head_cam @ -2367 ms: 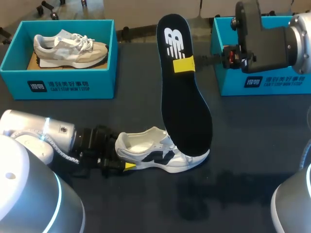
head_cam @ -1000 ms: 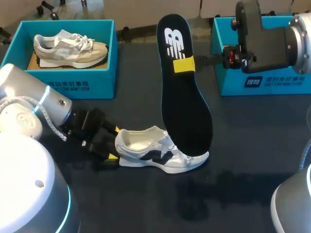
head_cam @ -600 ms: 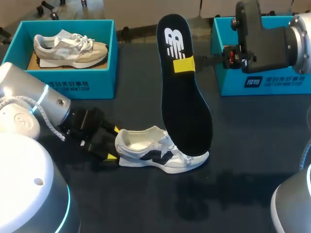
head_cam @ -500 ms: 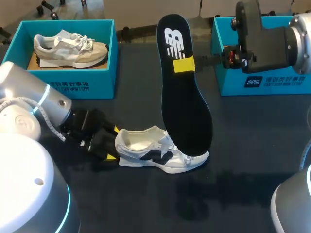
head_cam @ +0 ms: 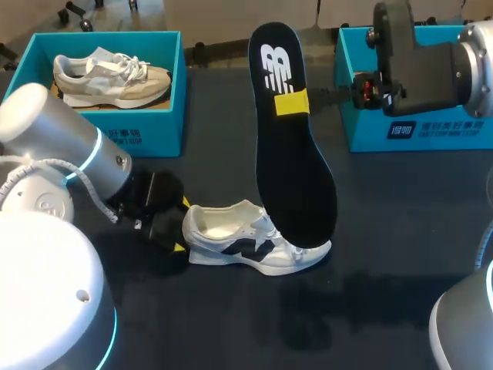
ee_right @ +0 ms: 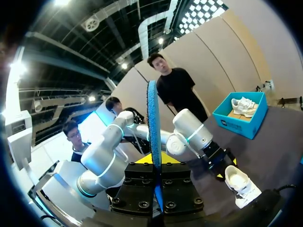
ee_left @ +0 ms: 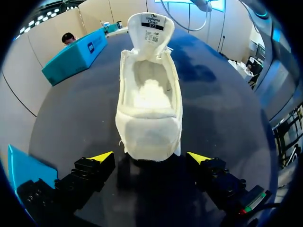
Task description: Take the shoe out of the shoebox, open the shoe tongue, remove and reinsert the insole, then place the shoe into the shoebox
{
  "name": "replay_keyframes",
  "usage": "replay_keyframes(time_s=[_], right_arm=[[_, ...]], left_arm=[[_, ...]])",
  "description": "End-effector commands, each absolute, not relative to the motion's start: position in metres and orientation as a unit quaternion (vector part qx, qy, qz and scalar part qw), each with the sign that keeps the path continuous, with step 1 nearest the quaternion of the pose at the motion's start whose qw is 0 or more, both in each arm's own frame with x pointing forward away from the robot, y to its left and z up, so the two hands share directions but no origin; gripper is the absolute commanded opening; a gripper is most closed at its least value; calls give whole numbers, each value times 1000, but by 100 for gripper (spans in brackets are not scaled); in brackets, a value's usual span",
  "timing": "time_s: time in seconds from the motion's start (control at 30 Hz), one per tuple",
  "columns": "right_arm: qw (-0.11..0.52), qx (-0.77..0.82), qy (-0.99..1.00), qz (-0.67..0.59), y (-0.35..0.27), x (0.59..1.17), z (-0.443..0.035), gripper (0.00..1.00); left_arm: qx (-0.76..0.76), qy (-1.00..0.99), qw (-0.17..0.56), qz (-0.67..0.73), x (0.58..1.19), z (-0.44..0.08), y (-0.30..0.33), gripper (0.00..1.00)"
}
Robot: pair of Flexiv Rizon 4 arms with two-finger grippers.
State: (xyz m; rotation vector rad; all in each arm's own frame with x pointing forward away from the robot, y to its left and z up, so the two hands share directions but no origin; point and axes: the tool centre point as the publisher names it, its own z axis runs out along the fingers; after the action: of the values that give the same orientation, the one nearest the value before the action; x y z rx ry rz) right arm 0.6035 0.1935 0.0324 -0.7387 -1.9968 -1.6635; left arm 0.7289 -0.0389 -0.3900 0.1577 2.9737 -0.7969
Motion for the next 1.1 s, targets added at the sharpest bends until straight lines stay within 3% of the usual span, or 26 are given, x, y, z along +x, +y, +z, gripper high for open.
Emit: replay_keyframes(time_s=[0.03,1.1], right_arm=[[218,-268,-722,-600,197,604,32,0],[218,-268,-722,-600,197,604,32,0]], left_arm=[[50,978,26,-203,727,-374,-40,100],[51,996,70,-17,722,-338,-64,100]])
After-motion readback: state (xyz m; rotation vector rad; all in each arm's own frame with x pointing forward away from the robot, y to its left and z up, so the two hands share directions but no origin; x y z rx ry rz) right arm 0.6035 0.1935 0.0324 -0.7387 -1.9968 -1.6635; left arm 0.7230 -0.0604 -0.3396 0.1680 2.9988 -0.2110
